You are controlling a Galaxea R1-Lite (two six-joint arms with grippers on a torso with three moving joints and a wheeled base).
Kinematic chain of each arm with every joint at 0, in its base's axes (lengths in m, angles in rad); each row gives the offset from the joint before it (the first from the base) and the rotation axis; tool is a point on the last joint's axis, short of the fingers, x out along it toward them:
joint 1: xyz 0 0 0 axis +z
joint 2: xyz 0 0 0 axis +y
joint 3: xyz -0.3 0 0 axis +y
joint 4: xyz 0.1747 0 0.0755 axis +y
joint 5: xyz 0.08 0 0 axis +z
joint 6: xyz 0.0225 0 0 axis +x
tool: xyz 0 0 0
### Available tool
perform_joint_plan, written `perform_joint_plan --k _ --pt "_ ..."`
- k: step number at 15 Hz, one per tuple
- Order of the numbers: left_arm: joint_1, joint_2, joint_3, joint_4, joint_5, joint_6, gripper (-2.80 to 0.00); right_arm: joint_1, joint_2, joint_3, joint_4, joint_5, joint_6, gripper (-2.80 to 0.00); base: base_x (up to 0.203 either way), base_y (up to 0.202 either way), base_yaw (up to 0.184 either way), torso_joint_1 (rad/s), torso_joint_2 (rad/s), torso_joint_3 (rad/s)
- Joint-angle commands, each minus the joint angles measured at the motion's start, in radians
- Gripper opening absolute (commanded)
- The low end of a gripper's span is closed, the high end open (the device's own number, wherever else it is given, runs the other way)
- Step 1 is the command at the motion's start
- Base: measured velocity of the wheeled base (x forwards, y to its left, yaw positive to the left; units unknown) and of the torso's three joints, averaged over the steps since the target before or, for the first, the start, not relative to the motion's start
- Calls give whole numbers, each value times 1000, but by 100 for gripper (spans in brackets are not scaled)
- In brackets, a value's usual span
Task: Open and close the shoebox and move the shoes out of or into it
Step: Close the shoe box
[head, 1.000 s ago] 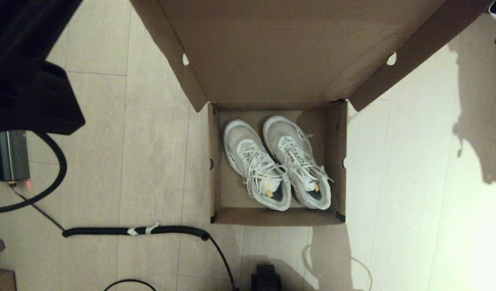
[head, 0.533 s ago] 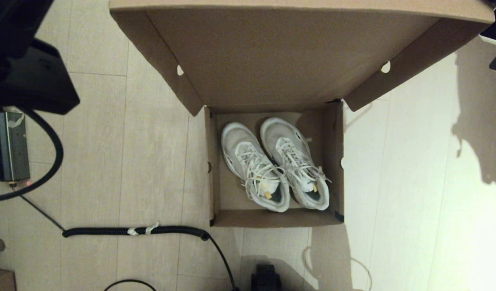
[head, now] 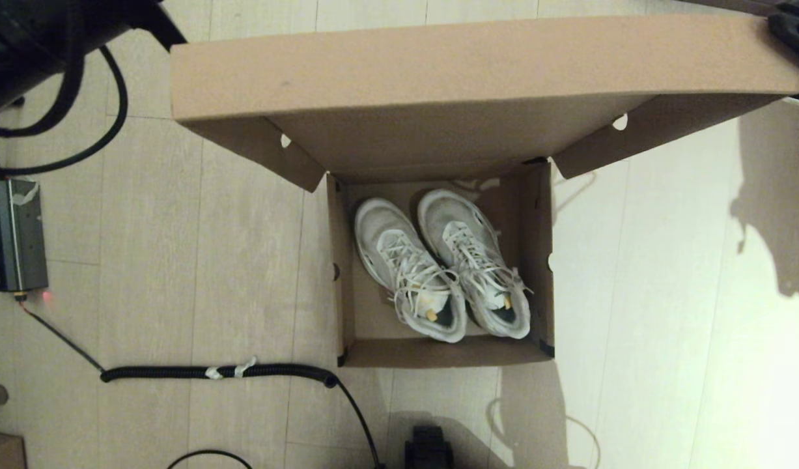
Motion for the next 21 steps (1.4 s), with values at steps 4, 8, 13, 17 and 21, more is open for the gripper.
perform_joint_plan --k 4,8,13,17,21 --pt "27 223 -234 189 -44 61 -280 -1 -137 72 -11 6 16 -280 0 0 0 0 0 0" --pt "-52 13 118 169 -63 92 -280 -6 -334 105 -6 -2 17 -280 0 0 0 0 0 0" --pt "-110 -232 400 107 -71 116 -280 -8 -377 169 -2 -23 12 -280 0 0 0 0 0 0" --pt "-181 -356 555 112 -70 117 -280 -16 -379 166 17 -32 12 -280 0 0 0 0 0 0" --pt "-156 -400 611 129 -39 116 -280 -58 -282 158 26 -30 -51 -280 0 0 0 0 0 0"
